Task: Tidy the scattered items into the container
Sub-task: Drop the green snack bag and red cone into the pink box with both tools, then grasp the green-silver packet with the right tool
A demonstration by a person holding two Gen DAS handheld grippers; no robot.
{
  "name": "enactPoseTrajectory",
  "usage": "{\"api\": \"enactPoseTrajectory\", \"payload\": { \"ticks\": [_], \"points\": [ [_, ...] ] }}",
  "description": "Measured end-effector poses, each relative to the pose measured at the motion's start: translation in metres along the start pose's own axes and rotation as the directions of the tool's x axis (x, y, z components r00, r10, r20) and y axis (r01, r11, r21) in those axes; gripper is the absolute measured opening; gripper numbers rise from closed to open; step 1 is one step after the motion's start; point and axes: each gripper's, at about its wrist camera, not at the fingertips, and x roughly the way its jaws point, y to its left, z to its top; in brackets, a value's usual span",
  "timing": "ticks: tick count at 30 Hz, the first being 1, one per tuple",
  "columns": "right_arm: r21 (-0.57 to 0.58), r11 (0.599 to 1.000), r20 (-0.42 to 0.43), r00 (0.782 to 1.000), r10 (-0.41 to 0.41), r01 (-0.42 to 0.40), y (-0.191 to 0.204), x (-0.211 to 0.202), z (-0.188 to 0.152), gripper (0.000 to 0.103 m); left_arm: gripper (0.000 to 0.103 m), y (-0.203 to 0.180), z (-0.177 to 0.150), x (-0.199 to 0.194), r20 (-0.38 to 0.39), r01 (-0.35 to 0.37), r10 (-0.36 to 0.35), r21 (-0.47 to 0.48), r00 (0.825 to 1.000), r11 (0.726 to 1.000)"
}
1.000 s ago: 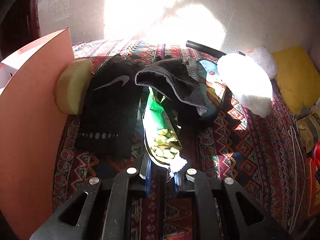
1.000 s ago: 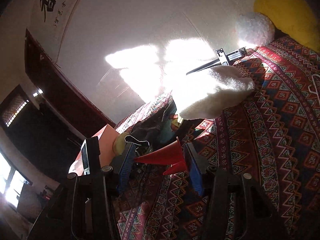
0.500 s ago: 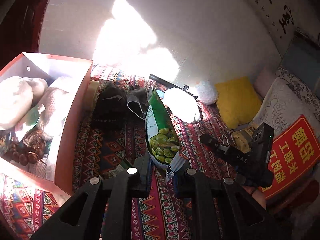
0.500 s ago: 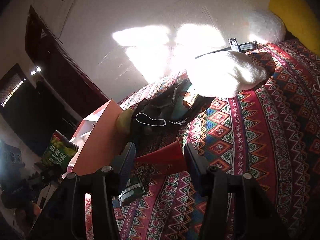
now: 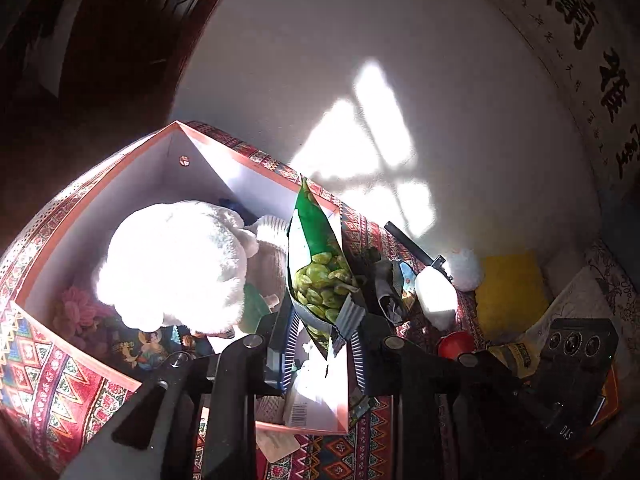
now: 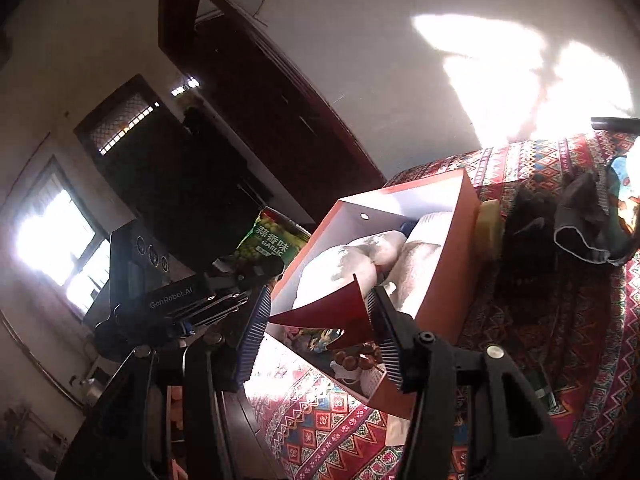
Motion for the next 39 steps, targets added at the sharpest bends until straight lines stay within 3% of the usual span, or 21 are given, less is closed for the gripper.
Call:
{"api": "enactPoseTrajectory", "payload": {
  "ticks": [1,2,3,7,12,17,20,23,25,31,35,37,38,39],
  "points": [
    [-0.014,0.999,-0.01,0.999,-0.037,0.037,0.006,0.012,0.001,0.073,0.072,0.009,0.0,0.0,0.001,-0.03,0.03,-0.035,1.0,0.999],
    [-0.018,0.997,0.0,0.997,-0.071,0.071,0.01,0.018,0.001,0.095,0.082,0.015,0.0,-0.003,0.011,-0.05,0.05,-0.053,0.999,0.997],
    [-0.014,0.996,0.026,0.996,-0.091,0.091,0.012,0.02,0.0,0.098,0.082,0.018,-0.001,-0.006,0.017,-0.058,0.059,-0.055,0.998,0.997],
    [0.02,0.996,0.063,0.994,-0.09,0.089,0.004,0.009,-0.004,0.098,0.083,0.021,-0.003,-0.017,0.033,-0.011,0.013,-0.05,0.999,0.999],
    [0.052,0.989,0.059,0.989,-0.138,0.135,-0.021,-0.023,-0.01,0.098,0.083,0.02,-0.01,-0.022,0.042,-0.008,0.011,-0.069,0.999,0.998],
    [0.016,0.968,-0.021,0.968,-0.25,0.25,-0.056,-0.039,-0.035,0.098,0.083,-0.002,-0.021,-0.011,0.023,0.0,0.0,-0.027,1.0,1.0],
    [-0.027,0.948,-0.086,0.944,-0.319,0.318,-0.083,-0.036,-0.063,0.098,0.083,-0.022,-0.033,0.004,-0.015,-0.008,0.008,0.036,1.0,0.999],
    [-0.065,0.91,-0.152,0.897,-0.416,0.41,-0.111,-0.026,-0.09,0.098,0.083,-0.043,-0.049,0.026,-0.068,-0.034,0.042,0.112,0.997,0.993],
    [-0.063,0.902,-0.212,0.877,-0.43,0.427,-0.128,-0.015,-0.101,0.098,0.083,-0.057,-0.062,0.042,-0.093,-0.064,0.081,0.169,0.992,0.984],
    [-0.175,0.896,-0.249,0.862,-0.441,0.408,-0.134,0.018,-0.114,0.099,0.083,-0.097,-0.093,0.076,-0.112,-0.138,0.184,0.329,0.976,0.934],
    [-0.249,0.874,-0.244,0.846,-0.474,0.418,-0.138,0.036,-0.125,0.102,0.083,-0.107,-0.102,0.089,-0.106,-0.179,0.232,0.365,0.967,0.914],
    [-0.284,0.862,-0.243,0.838,-0.489,0.421,-0.138,0.038,-0.127,0.089,0.083,-0.108,-0.101,0.094,-0.103,-0.189,0.239,0.351,0.966,0.917],
    [-0.302,0.857,-0.244,0.836,-0.492,0.417,-0.138,0.036,-0.126,0.062,0.083,-0.109,-0.101,0.096,-0.097,-0.196,0.242,0.345,0.965,0.918],
    [-0.289,0.861,-0.246,0.837,-0.488,0.417,-0.14,0.032,-0.123,0.05,0.083,-0.111,-0.101,0.097,-0.086,-0.206,0.25,0.344,0.965,0.916]
  ]
}}
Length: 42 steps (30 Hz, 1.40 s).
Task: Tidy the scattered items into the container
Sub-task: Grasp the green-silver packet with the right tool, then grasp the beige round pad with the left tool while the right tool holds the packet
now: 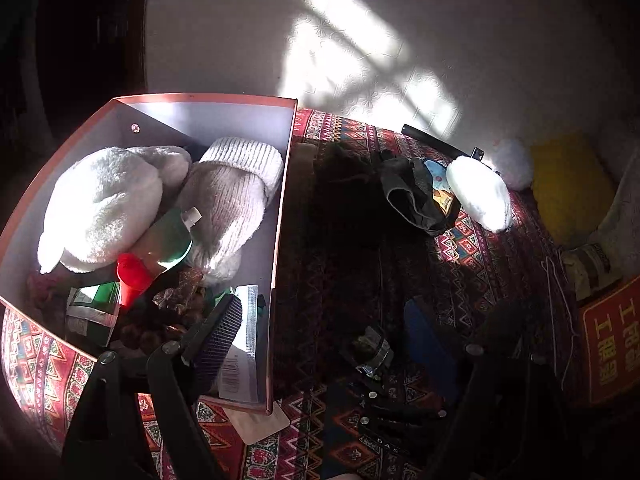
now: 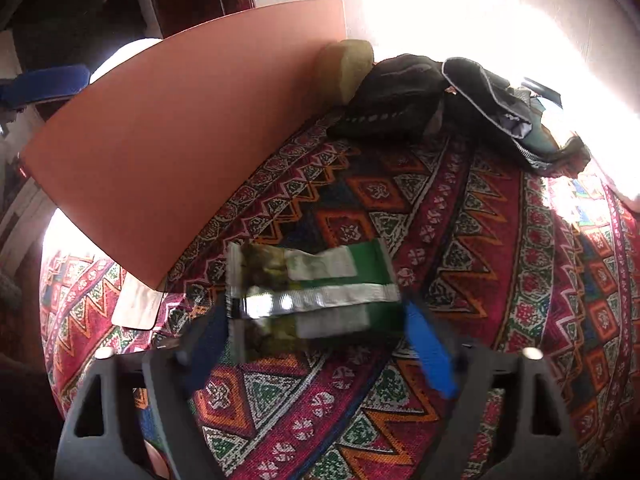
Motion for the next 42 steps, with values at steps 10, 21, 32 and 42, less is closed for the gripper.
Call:
{"api": "enactPoseTrajectory", "payload": {
  "ticks": [10,21,32,42],
  "points": [
    [0.358,0.928,0.129,0.99,0.061,-0.104,-0.113,-0.058,-0.005,0.016,0.084,-0.086,0.038,0.049,0.172,-0.27,0.233,0.246,0.957,0.931],
    [0.487,0.852,0.201,0.974,0.106,-0.193,-0.168,-0.073,0.0,0.016,0.078,-0.092,0.105,0.19,0.175,-0.643,0.625,0.333,0.761,0.69],
    [0.544,0.796,0.203,0.962,0.183,-0.266,-0.18,-0.056,-0.002,0.018,0.049,-0.084,0.094,0.24,0.085,-0.674,0.699,0.368,0.71,0.64],
    [0.49,0.839,0.204,0.967,0.153,-0.237,-0.165,-0.061,0.002,0.038,0.047,-0.076,0.09,0.241,0.026,-0.453,0.498,0.458,0.867,0.765]
  ]
}}
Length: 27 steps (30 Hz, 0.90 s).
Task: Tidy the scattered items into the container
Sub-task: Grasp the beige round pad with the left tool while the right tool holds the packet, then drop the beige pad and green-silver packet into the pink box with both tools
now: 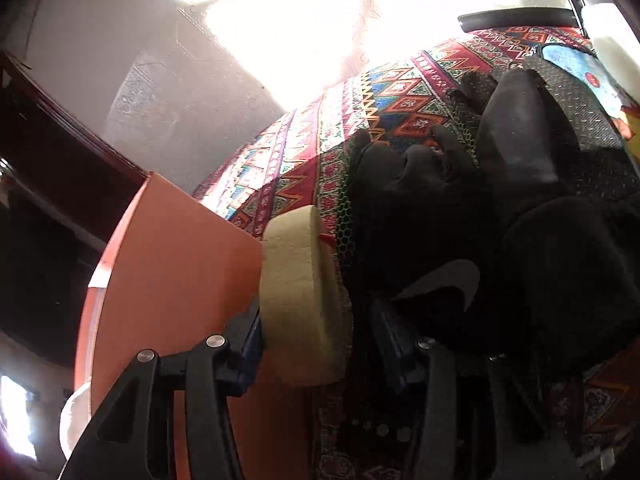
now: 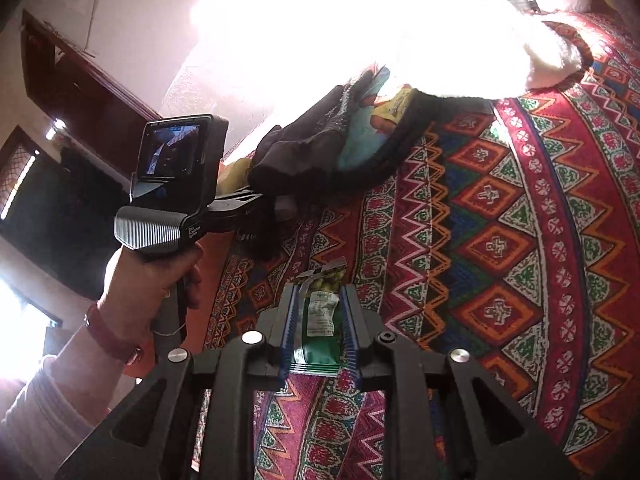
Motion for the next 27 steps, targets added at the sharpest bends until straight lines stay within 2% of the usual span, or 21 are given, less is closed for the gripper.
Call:
{"api": "enactPoseTrajectory", "payload": {
  "ticks": [1,2,3,4,5,6,8,11,12,13,14,15,17,19,21,22,26,27],
  "points": [
    [-0.021,1.0,0.007,1.0,-0.016,0.016,0.005,0.002,-0.001,0.049,0.046,0.002,0.0,0.001,-0.005,0.019,-0.019,-0.005,1.0,1.0],
    [-0.042,0.999,0.017,0.999,-0.031,0.032,0.009,0.004,-0.003,0.069,0.044,-0.001,0.0,0.0,-0.007,0.012,-0.012,0.009,1.0,1.0],
    [-0.063,0.997,0.025,0.999,-0.046,0.048,0.014,0.006,-0.004,0.074,0.043,-0.002,0.0,-0.001,-0.02,0.003,-0.003,0.014,1.0,1.0],
    [-0.085,0.994,0.025,0.998,-0.061,0.062,0.02,0.009,-0.007,0.073,0.038,-0.002,0.001,0.0,-0.034,-0.012,0.013,0.014,0.999,1.0],
    [-0.107,0.992,0.021,0.997,-0.071,0.073,0.025,0.014,-0.009,0.073,0.023,-0.003,0.001,0.002,-0.047,-0.044,0.045,0.021,0.998,0.999],
    [-0.13,0.988,0.016,0.997,-0.079,0.08,0.029,0.019,-0.012,0.073,0.022,-0.002,-0.001,0.002,-0.056,-0.063,0.064,0.029,0.996,0.998],
    [-0.178,0.979,0.002,0.995,-0.102,0.101,0.039,0.03,-0.017,0.073,0.022,0.009,-0.004,-0.01,-0.056,-0.001,0.0,-0.021,0.998,1.0],
    [-0.254,0.959,-0.013,0.991,-0.135,0.127,0.054,0.044,-0.025,0.073,0.022,0.037,-0.017,-0.064,0.063,0.114,-0.107,-0.135,0.992,0.984],
    [-0.265,0.953,-0.016,0.988,-0.155,0.146,0.057,0.05,-0.027,0.067,0.022,0.047,-0.025,-0.088,0.113,0.157,-0.14,-0.162,0.984,0.974],
    [-0.26,0.953,-0.027,0.986,-0.167,0.154,0.057,0.057,-0.027,0.057,0.022,0.059,-0.034,-0.113,0.165,0.2,-0.168,-0.196,0.972,0.96],
    [-0.239,0.96,-0.045,0.986,-0.161,0.146,0.054,0.065,-0.025,0.039,0.022,0.073,-0.046,-0.137,0.208,0.244,-0.196,-0.236,0.958,0.941],
    [-0.21,0.968,-0.05,0.987,-0.15,0.137,0.051,0.068,-0.023,0.038,0.022,0.087,-0.059,-0.158,0.246,0.294,-0.228,-0.276,0.942,0.915],
    [-0.16,0.978,-0.041,0.989,-0.14,0.131,0.05,0.064,-0.02,0.035,0.022,0.118,-0.091,-0.195,0.33,0.393,-0.277,-0.367,0.903,0.843],
    [-0.132,0.985,-0.027,0.992,-0.12,0.115,0.054,0.056,-0.018,0.032,0.022,0.148,-0.123,-0.221,0.41,0.463,-0.289,-0.43,0.865,0.775],
    [-0.15,0.984,0.012,0.995,-0.095,0.096,0.069,0.038,-0.016,0.032,0.022,0.175,-0.153,-0.232,0.471,0.509,-0.283,-0.468,0.836,0.722],
    [-0.174,0.98,0.038,0.995,-0.091,0.097,0.079,0.027,-0.016,0.032,0.022,0.186,-0.166,-0.233,0.489,0.523,-0.279,-0.484,0.826,0.702],
    [-0.242,0.969,0.118,0.993,-0.025,0.053,0.121,-0.02,-0.019,0.032,0.022,0.249,-0.191,-0.221,0.496,0.532,-0.26,-0.553,0.828,0.64],
    [-0.254,0.967,0.13,0.992,0.004,0.03,0.134,-0.03,-0.021,0.032,0.022,0.261,-0.195,-0.219,0.496,0.526,-0.25,-0.558,0.832,0.642]
  ]
}}
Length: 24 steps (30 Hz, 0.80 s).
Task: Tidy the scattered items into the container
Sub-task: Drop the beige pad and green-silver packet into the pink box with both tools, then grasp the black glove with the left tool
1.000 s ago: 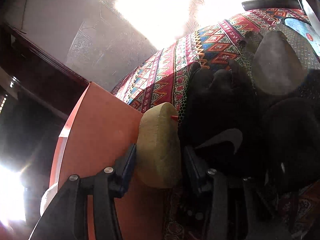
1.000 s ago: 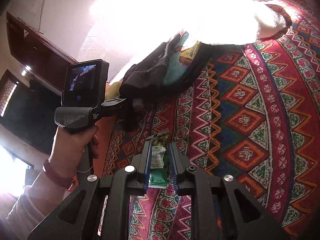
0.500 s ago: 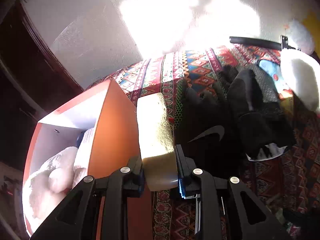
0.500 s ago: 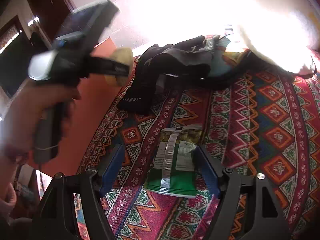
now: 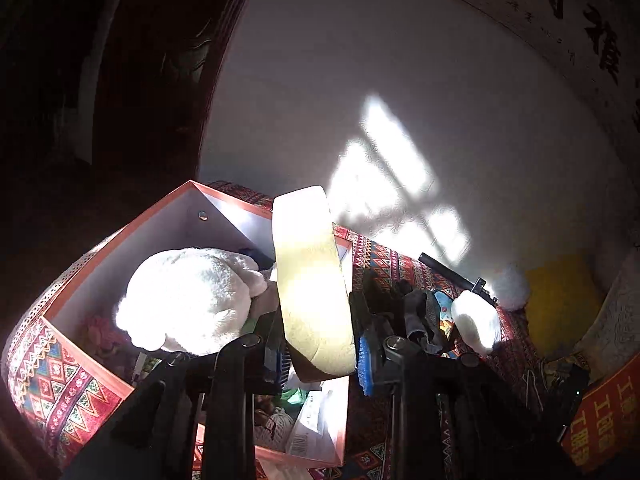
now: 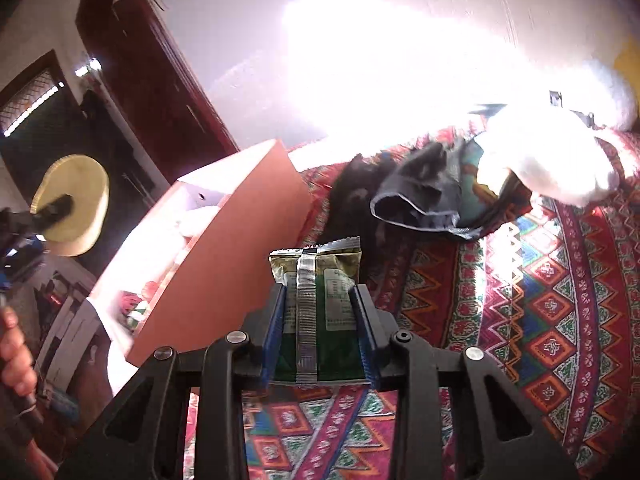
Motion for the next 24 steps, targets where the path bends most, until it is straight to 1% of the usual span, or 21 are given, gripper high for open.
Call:
{"api": "enactPoseTrajectory", "payload": {
  "ticks": [3,6,7,8,9,10,11,12,13,15,18,21,22,24],
  "points": [
    [-0.083,0.996,0.055,0.997,0.047,-0.042,0.049,-0.013,0.015,0.032,0.022,0.026,0.02,0.003,0.028,-0.073,0.072,0.027,0.997,0.997],
    [-0.159,0.986,0.06,0.997,0.055,-0.045,0.101,0.001,0.036,0.032,0.022,0.043,0.042,0.018,0.046,-0.063,0.062,0.021,0.997,0.998],
    [-0.175,0.983,0.056,0.997,0.062,-0.052,0.117,0.013,0.045,0.032,0.026,0.049,0.047,0.026,0.043,-0.08,0.078,0.033,0.996,0.996],
    [-0.197,0.979,0.051,0.997,0.065,-0.054,0.131,0.025,0.055,0.032,0.037,0.052,0.05,0.033,0.024,-0.108,0.107,0.054,0.994,0.993],
    [-0.222,0.974,0.038,0.998,0.052,-0.042,0.143,0.04,0.065,0.033,0.046,0.056,0.05,0.039,0.008,-0.137,0.136,0.075,0.991,0.988],
    [-0.241,0.97,0.013,1.0,0.017,-0.013,0.154,0.055,0.071,0.035,0.063,0.059,0.048,0.041,0.003,-0.161,0.162,0.089,0.987,0.983],
    [-0.251,0.968,-0.007,1.0,-0.023,0.02,0.162,0.066,0.075,0.052,0.076,0.062,0.045,0.041,0.004,-0.181,0.181,0.096,0.983,0.979],
    [-0.251,0.967,-0.008,0.999,-0.047,0.043,0.169,0.07,0.075,0.083,0.078,0.065,0.042,0.04,0.006,-0.194,0.195,0.1,0.981,0.976],
    [-0.246,0.968,0.012,0.999,-0.05,0.052,0.173,0.067,0.073,0.09,0.078,0.067,0.039,0.036,0.009,-0.205,0.205,0.098,0.979,0.974],
    [-0.251,0.967,0.049,0.998,-0.032,0.043,0.174,0.054,0.063,0.091,0.078,0.07,0.035,0.032,0.001,-0.21,0.211,0.082,0.978,0.974],
    [-0.24,0.969,0.07,0.997,-0.044,0.06,0.154,0.029,0.045,0.091,0.078,0.065,0.031,0.028,-0.018,-0.174,0.175,0.055,0.984,0.983],
    [-0.147,0.986,0.101,0.993,-0.069,0.083,0.107,-0.007,0.028,0.091,0.078,0.042,0.021,0.03,-0.039,-0.109,0.112,0.069,0.993,0.992],
    [-0.104,0.99,0.11,0.99,-0.083,0.094,0.088,-0.019,0.024,0.091,0.078,0.031,0.016,0.03,-0.045,-0.096,0.1,0.09,0.994,0.991],
    [-0.001,0.994,0.128,0.986,-0.107,0.108,0.042,-0.042,0.012,0.091,0.078,-0.002,0.003,0.034,-0.055,-0.082,0.092,0.159,0.994,0.984]
  ]
}}
